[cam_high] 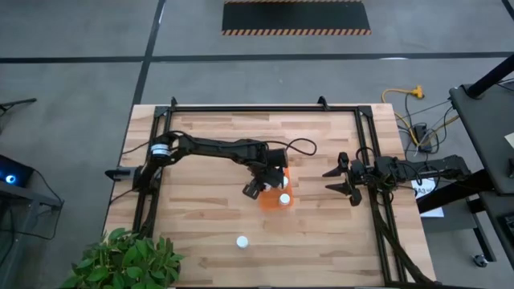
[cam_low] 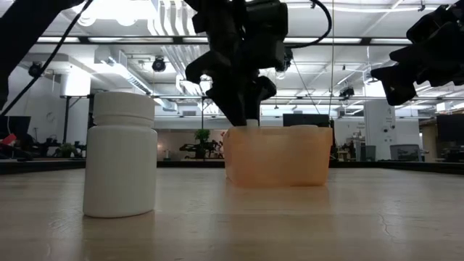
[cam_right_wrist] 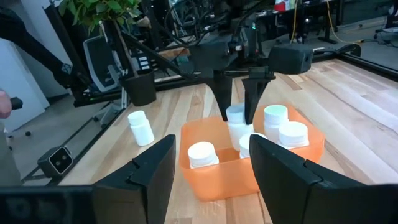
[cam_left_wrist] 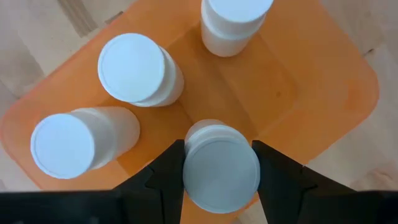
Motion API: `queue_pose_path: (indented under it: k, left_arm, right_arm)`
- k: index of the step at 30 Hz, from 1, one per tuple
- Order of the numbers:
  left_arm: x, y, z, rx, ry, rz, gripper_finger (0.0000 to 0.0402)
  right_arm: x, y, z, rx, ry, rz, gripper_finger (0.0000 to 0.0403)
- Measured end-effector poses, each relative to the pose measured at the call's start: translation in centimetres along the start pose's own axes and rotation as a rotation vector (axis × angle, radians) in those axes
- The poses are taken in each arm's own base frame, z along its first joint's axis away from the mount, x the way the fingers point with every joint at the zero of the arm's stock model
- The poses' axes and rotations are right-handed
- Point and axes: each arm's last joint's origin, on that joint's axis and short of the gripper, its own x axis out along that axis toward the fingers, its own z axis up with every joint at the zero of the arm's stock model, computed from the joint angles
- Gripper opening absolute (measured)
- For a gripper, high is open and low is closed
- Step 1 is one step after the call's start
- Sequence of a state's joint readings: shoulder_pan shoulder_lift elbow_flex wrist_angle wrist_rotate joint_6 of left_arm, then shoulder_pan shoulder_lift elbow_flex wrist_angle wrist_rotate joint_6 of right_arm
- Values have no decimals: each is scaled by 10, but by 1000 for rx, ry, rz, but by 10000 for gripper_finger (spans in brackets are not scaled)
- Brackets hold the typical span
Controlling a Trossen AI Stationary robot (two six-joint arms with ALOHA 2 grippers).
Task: Pick and place pill bottles into a basket
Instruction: Put the top white pill bottle into the orange bin
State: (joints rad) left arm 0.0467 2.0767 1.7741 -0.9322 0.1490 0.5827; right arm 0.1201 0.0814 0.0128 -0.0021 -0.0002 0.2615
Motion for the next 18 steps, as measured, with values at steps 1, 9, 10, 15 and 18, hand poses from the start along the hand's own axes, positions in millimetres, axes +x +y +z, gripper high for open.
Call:
queue_pose_path:
  k: [1, 9, 10, 15, 18]
  left_arm:
    - [1, 0, 0, 0, 1, -1, 142]
    - [5, 2, -1, -5, 9, -4, 142]
    - [5, 2, -1, -5, 9, -4, 142]
    - [5, 2, -1, -5, 9, -4, 142]
    - [5, 2, -2, -5, 10, -2, 142]
  right_arm:
    - [0, 0, 0, 0, 0, 1, 194]
    - [0, 0, 0, 0, 0, 0, 194]
    - [0, 0, 0, 0, 0, 0, 194]
    - [0, 0, 0, 0, 0, 0, 194]
    - [0, 0, 0, 0, 0, 0, 194]
